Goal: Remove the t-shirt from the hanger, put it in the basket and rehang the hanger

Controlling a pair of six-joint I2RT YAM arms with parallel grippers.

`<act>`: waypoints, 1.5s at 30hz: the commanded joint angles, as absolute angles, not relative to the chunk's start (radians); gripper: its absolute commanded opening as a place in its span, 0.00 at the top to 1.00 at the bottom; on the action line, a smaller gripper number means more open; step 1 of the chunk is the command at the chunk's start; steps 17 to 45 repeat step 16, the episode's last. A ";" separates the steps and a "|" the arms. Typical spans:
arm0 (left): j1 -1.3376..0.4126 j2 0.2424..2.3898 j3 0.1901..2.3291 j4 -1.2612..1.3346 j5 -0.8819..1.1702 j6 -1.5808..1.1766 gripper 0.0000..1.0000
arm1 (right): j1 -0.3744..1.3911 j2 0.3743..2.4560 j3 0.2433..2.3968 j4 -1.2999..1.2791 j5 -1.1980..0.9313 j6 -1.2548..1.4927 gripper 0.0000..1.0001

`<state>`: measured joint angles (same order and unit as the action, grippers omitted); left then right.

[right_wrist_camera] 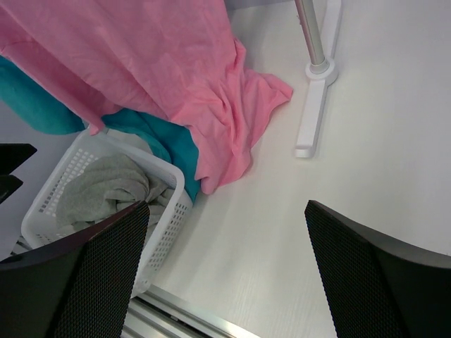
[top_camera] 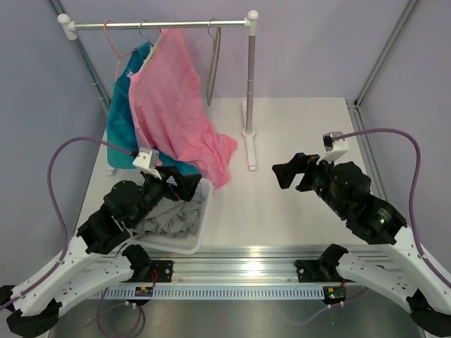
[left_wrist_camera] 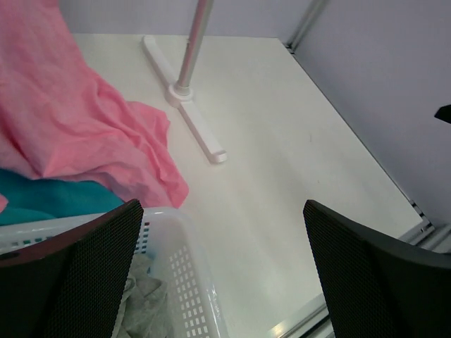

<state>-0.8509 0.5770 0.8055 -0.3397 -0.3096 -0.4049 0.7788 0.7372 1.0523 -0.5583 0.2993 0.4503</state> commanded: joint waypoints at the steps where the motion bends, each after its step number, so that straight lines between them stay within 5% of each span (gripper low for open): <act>1: -0.851 0.558 0.778 -0.180 -0.151 -0.311 0.01 | 0.782 0.707 1.022 -0.571 0.351 0.456 0.01; 15: -0.851 0.520 0.706 -0.101 0.054 -0.316 0.01 | 0.782 0.683 0.996 -0.563 0.391 0.471 0.01; 45: -0.851 0.517 0.703 -0.103 0.054 -0.316 0.01 | 0.782 0.686 0.999 -0.564 0.394 0.472 0.00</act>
